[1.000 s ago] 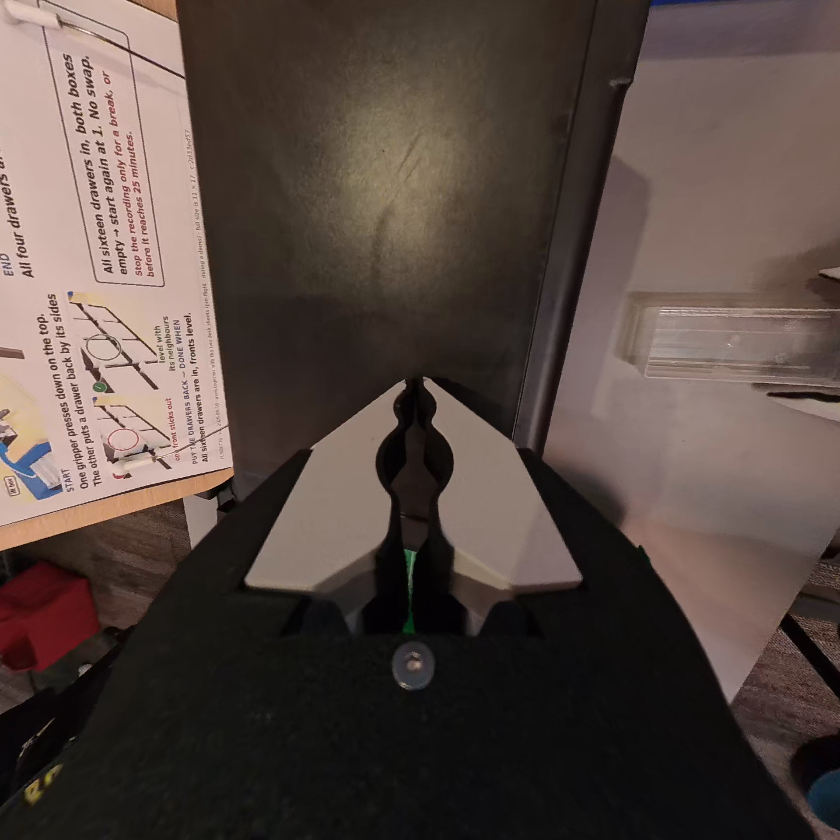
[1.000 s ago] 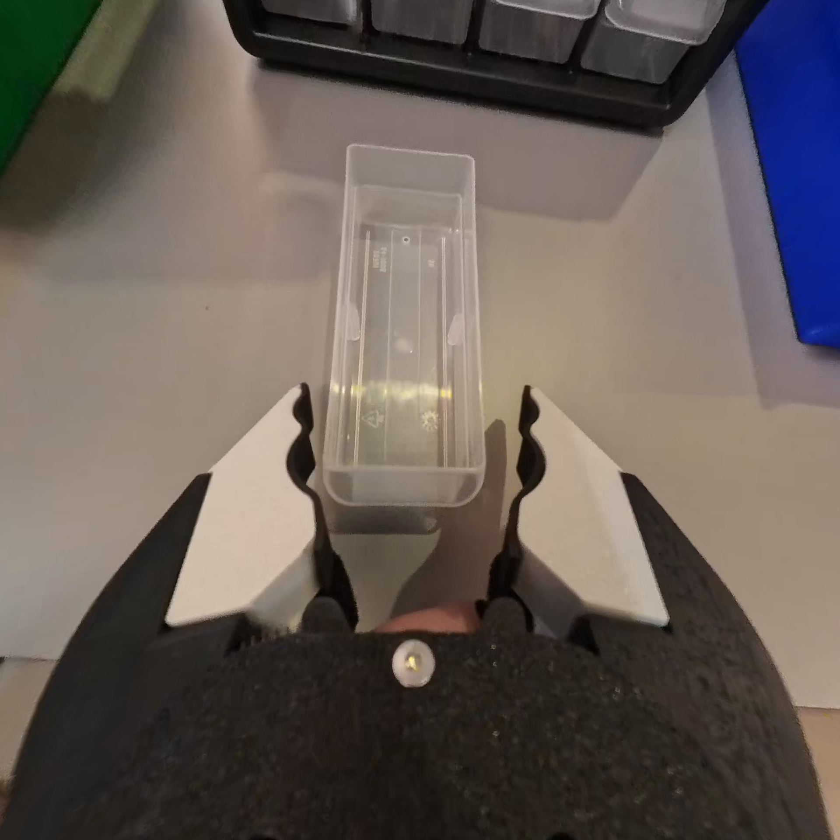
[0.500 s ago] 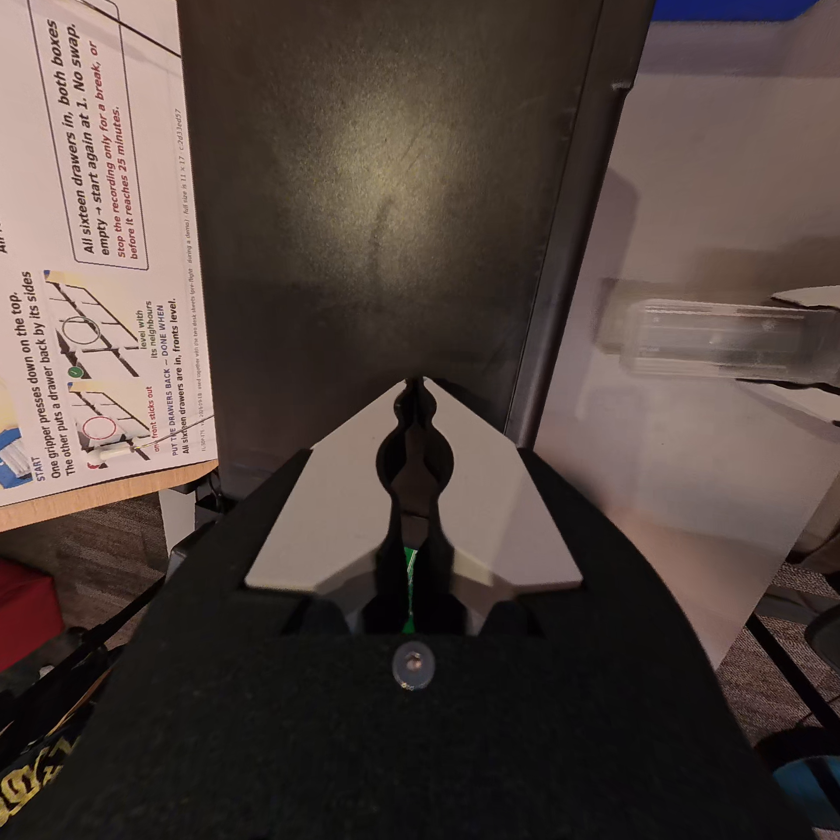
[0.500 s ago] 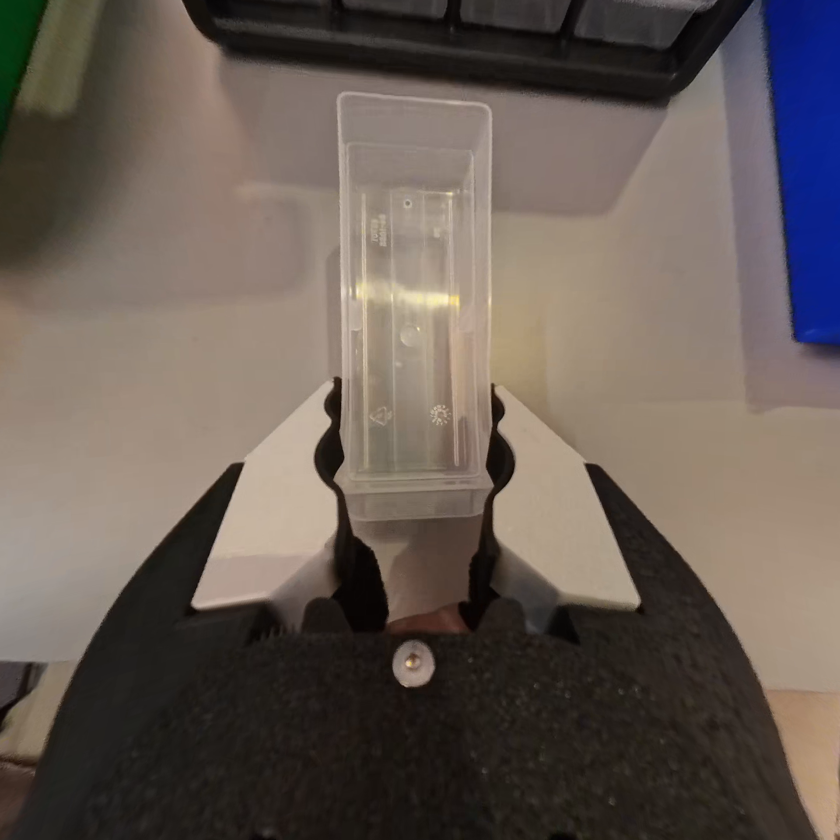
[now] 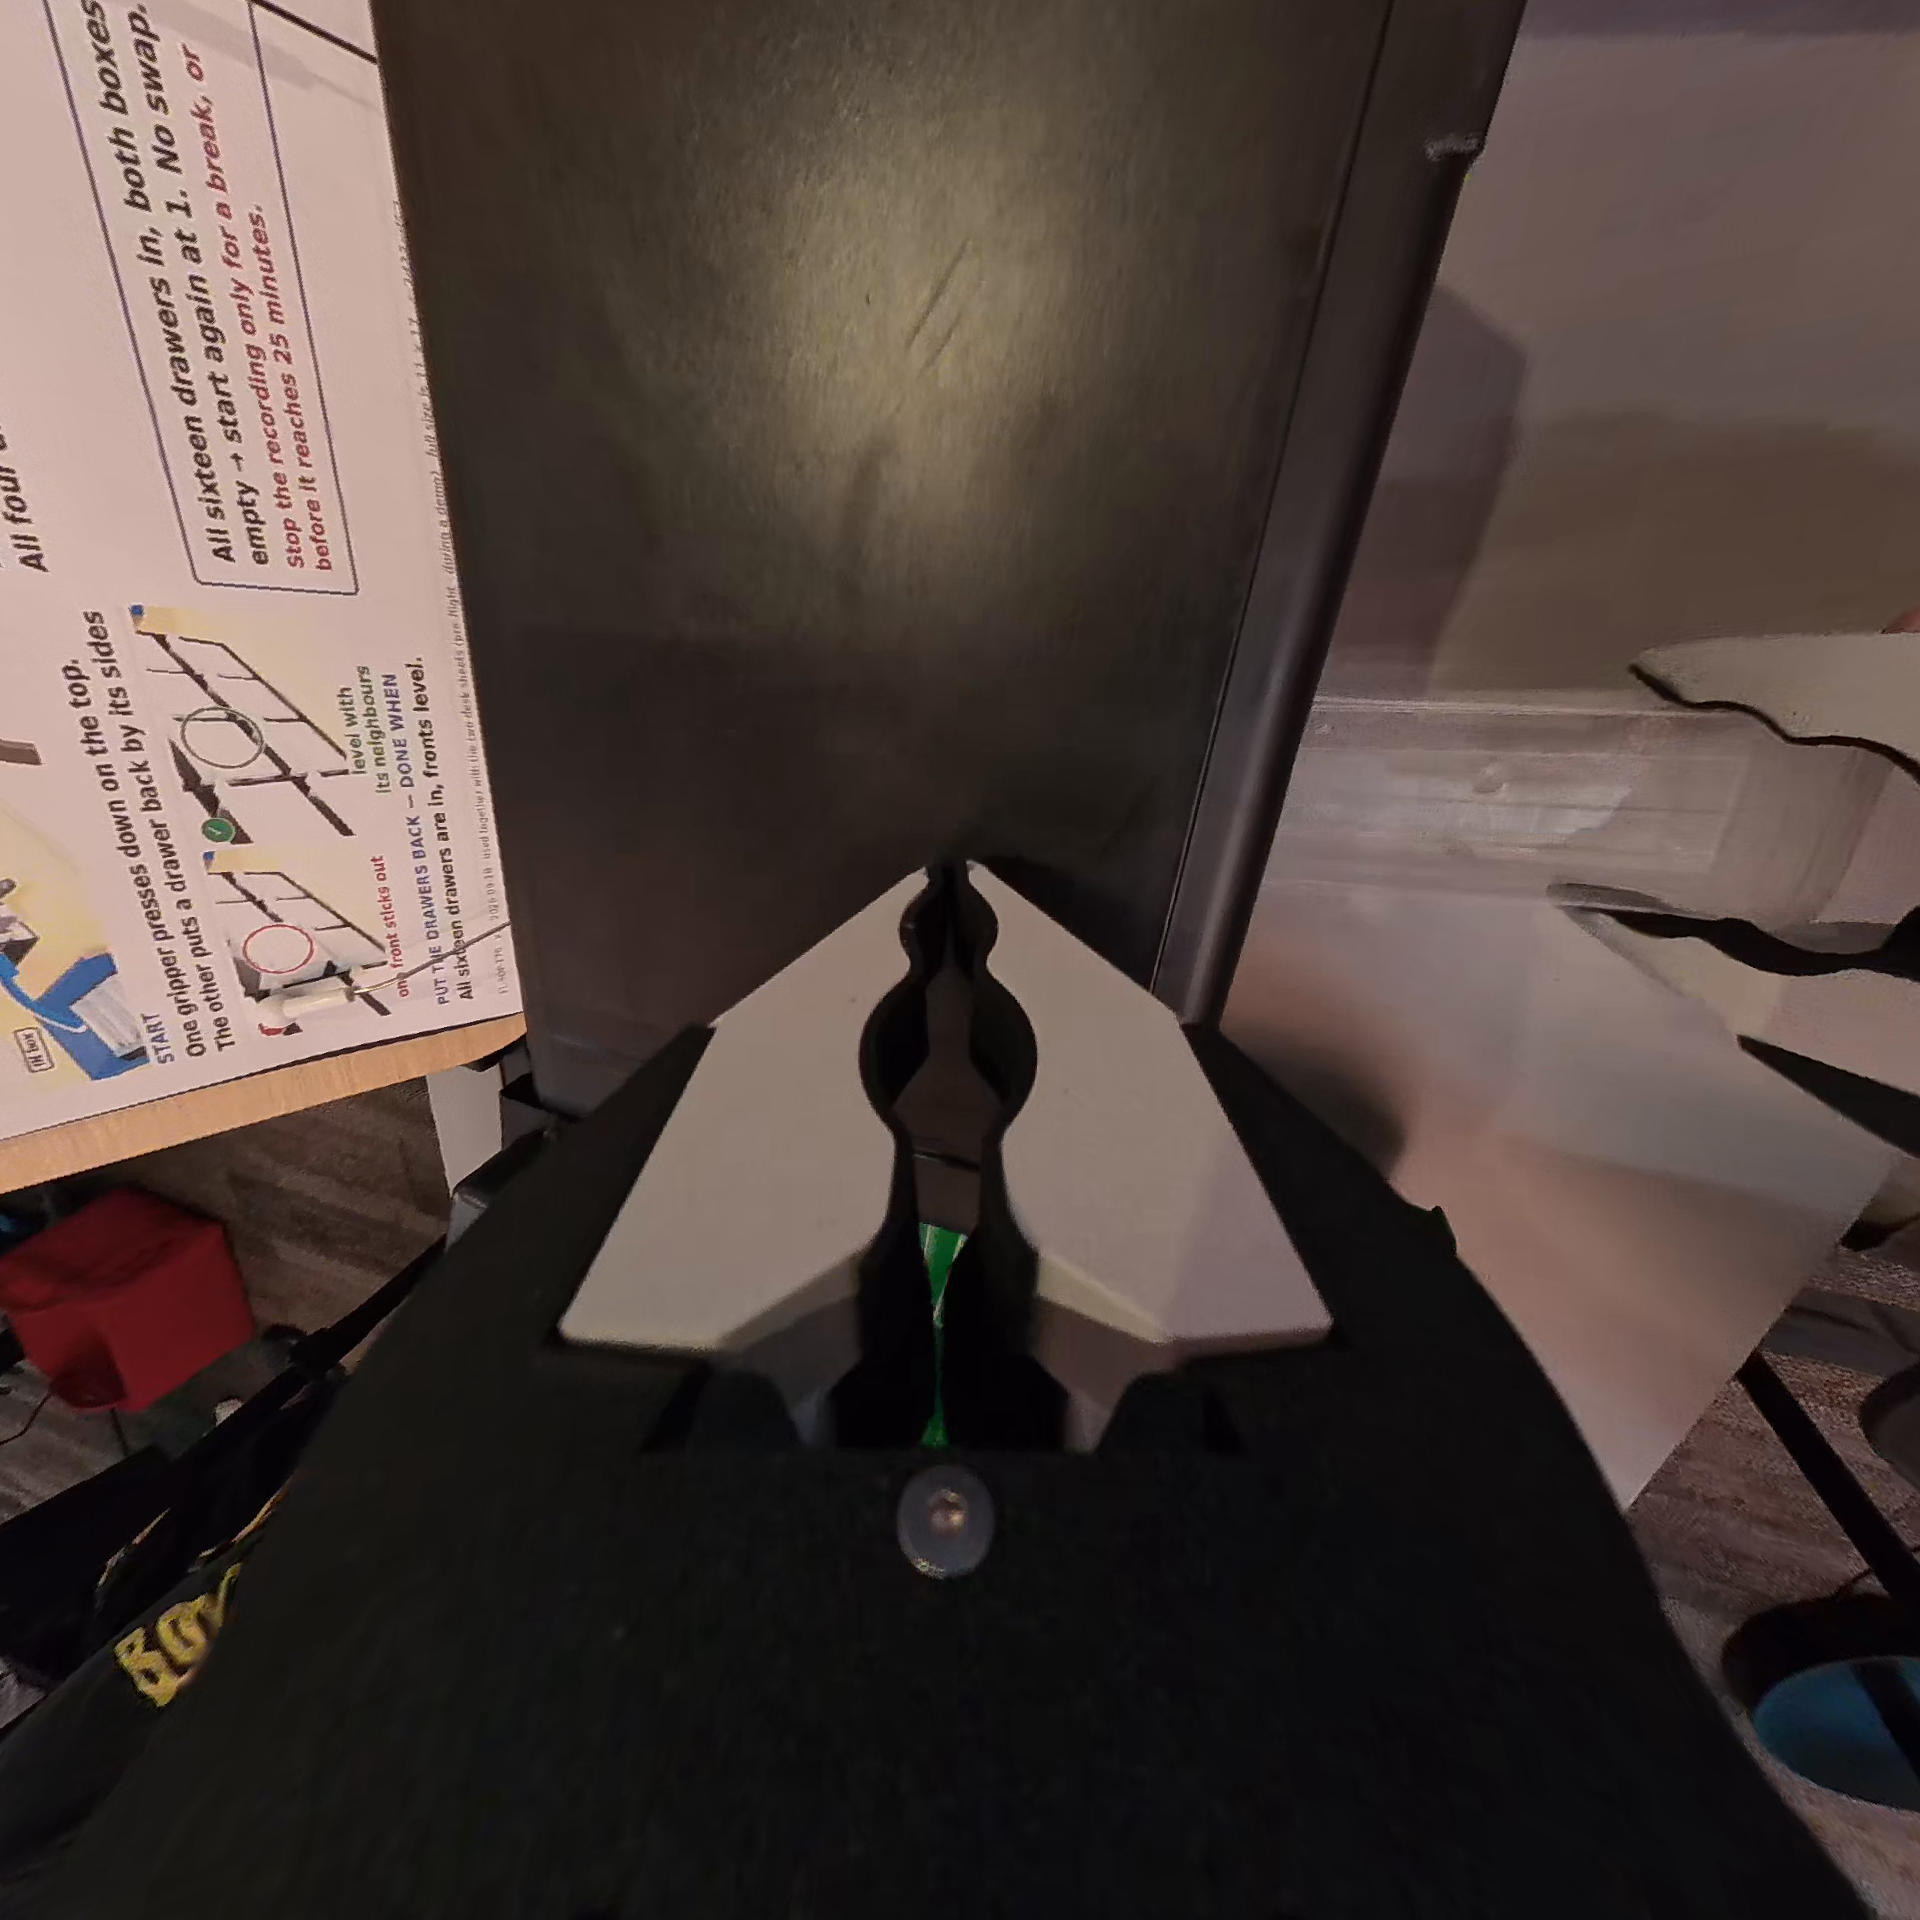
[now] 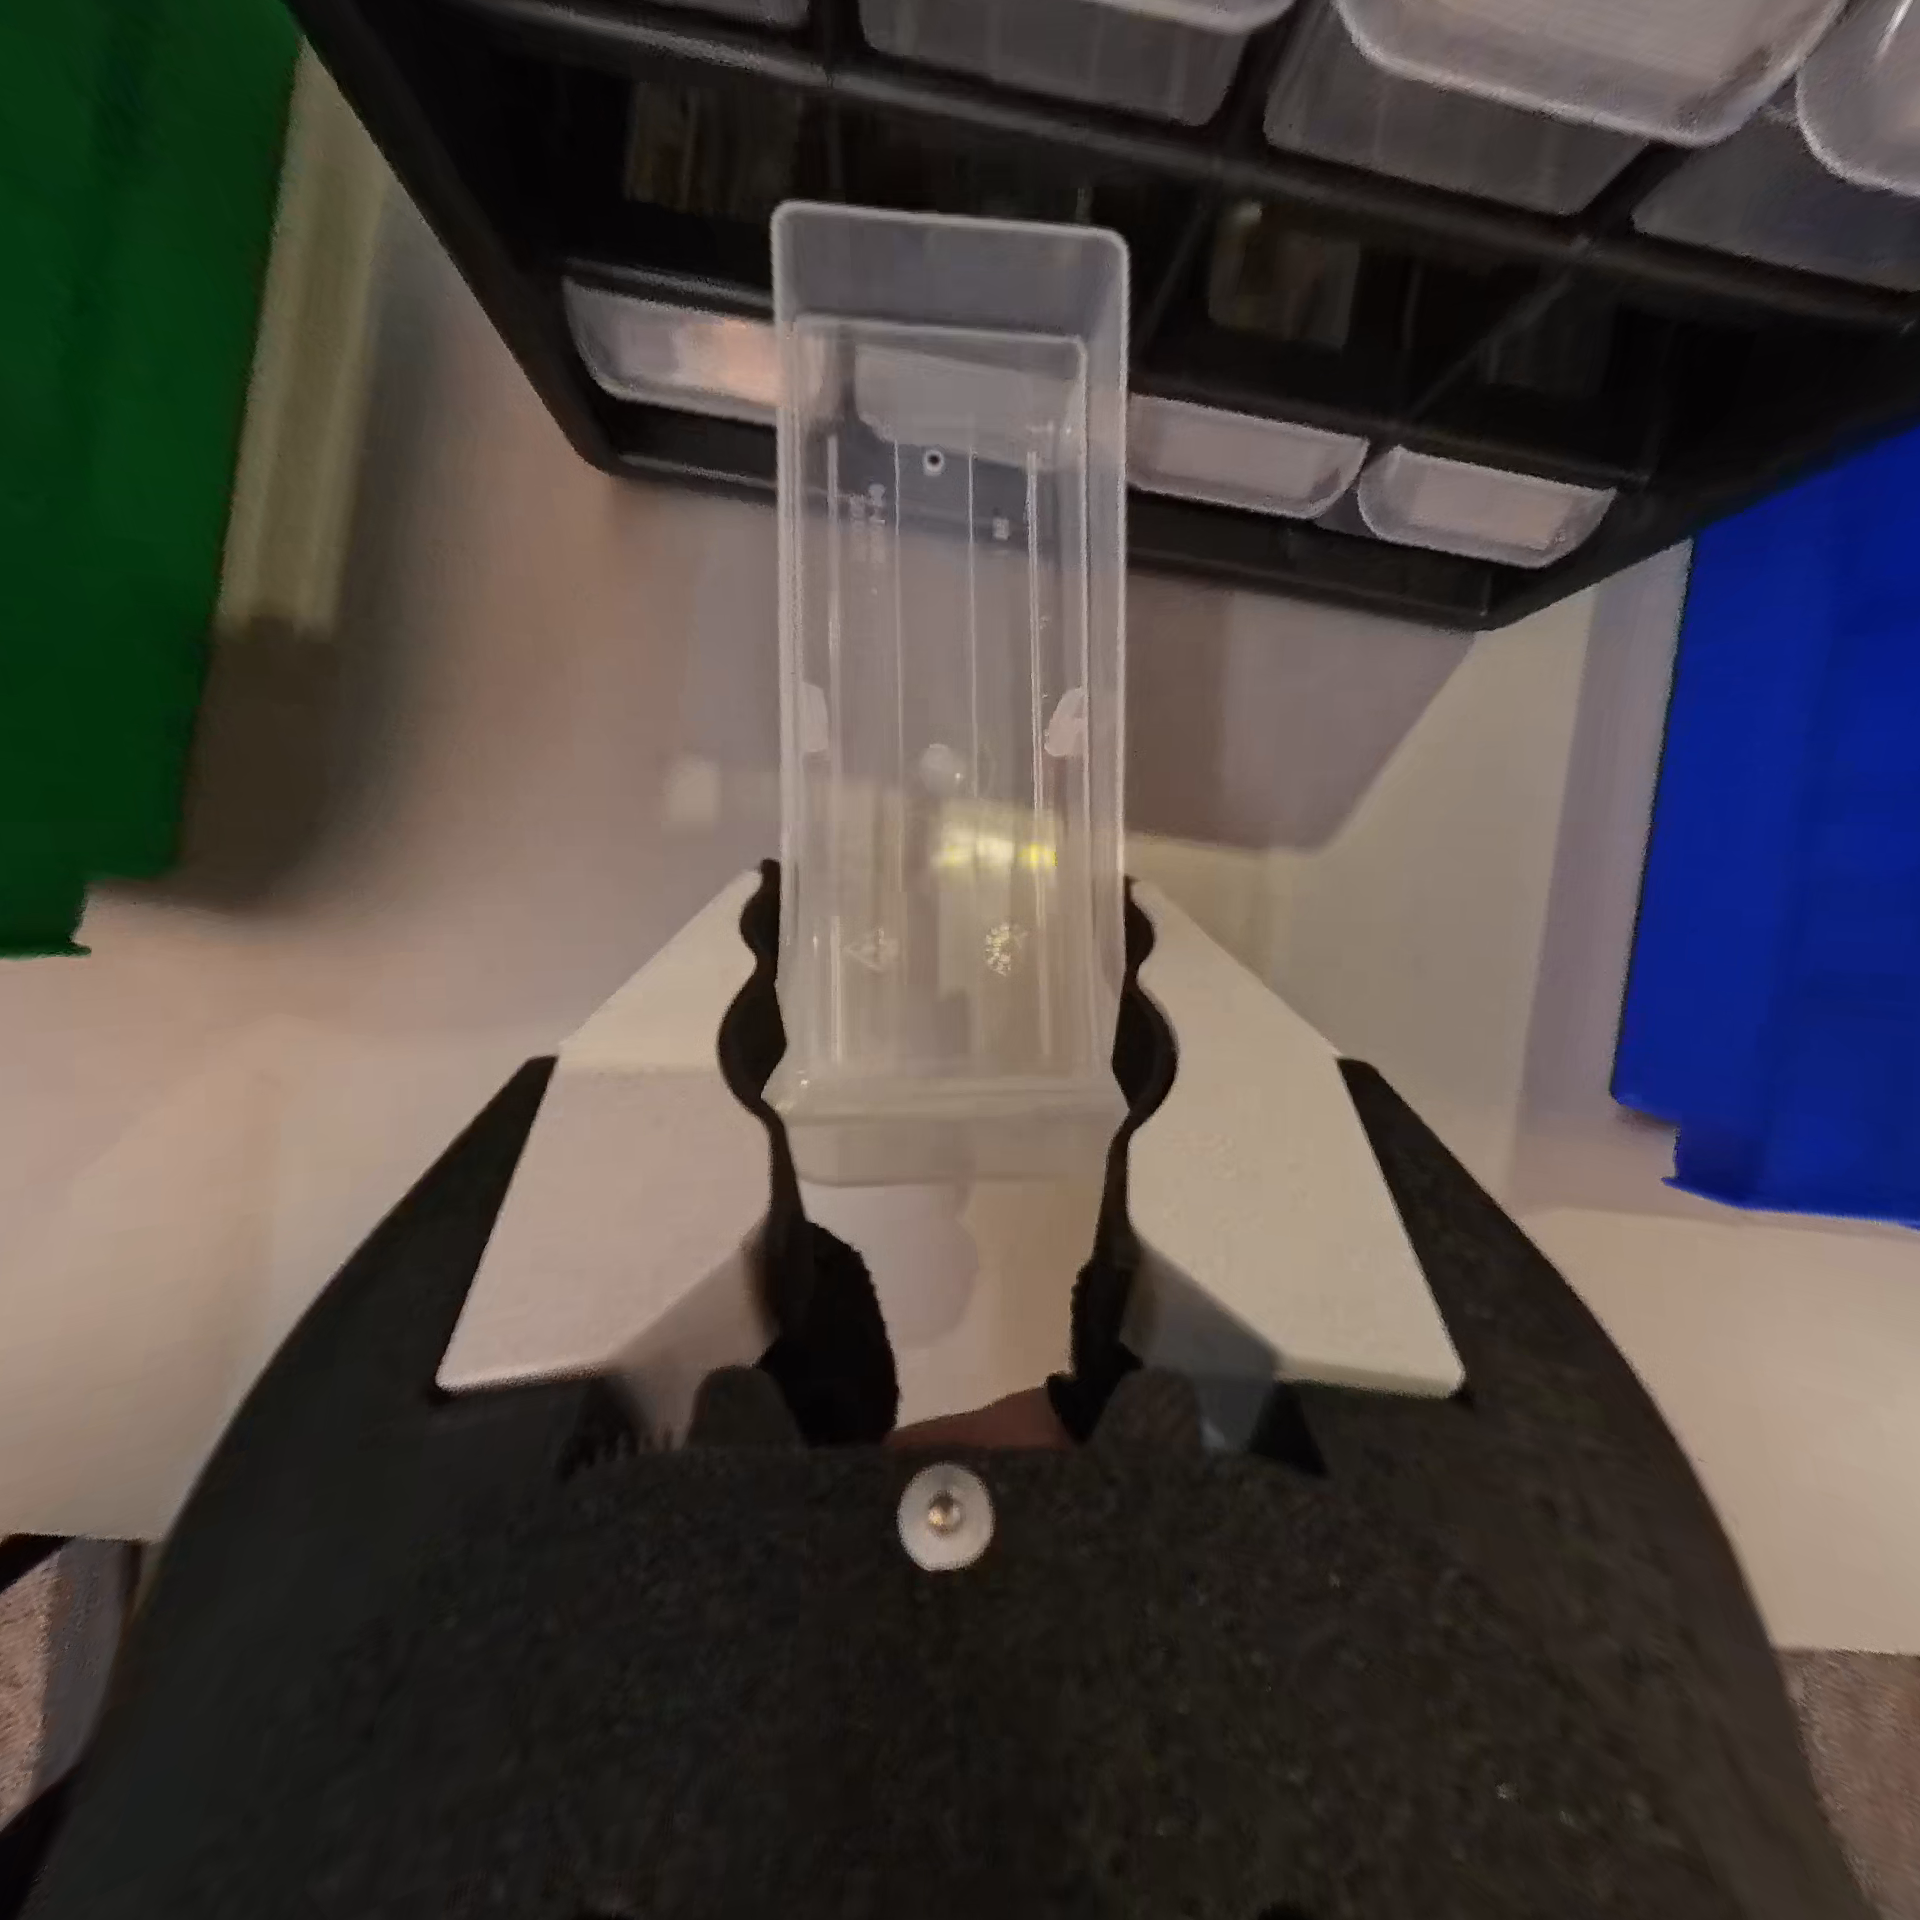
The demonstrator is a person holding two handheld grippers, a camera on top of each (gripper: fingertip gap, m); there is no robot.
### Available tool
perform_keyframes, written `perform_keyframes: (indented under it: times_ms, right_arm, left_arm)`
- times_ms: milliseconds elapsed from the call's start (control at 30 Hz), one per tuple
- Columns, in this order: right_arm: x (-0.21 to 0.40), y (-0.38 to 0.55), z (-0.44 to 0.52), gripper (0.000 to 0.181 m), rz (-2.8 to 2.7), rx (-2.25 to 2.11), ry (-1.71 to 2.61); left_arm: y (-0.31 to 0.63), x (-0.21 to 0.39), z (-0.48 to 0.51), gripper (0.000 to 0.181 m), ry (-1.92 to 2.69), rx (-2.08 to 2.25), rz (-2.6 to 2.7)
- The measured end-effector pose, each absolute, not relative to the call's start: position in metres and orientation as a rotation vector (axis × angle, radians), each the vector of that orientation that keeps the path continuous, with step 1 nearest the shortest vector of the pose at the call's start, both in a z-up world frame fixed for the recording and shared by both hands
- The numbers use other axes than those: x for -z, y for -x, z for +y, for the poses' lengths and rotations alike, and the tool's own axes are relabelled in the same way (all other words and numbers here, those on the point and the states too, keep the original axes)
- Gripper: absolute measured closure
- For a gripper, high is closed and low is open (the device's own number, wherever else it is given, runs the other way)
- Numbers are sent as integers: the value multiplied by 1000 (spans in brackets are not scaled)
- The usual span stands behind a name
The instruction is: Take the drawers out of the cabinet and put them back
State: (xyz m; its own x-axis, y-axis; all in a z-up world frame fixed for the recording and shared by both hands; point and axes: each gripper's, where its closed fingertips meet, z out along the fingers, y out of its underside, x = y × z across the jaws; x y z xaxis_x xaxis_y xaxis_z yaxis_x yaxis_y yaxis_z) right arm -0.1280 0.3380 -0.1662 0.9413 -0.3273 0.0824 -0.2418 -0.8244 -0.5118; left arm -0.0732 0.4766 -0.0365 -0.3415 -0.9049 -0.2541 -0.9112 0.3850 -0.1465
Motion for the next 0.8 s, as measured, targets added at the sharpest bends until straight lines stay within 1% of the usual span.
perform_keyframes:
  times_ms: [200,400,600,800]
  right_arm:
    - [168,127,346,119,440,271,2615]
    - [168,117,345,119,477,305,2592]
    - [168,119,351,119,509,236,2591]
    - [170,117,359,118,527,260,2555]
  left_arm:
    - [73,36,477,181,1577,-66,2362]
    - [73,36,477,181,1594,5,2352]
    - [73,36,477,181,1598,20,2353]
    - [74,36,477,181,1601,-2,2355]
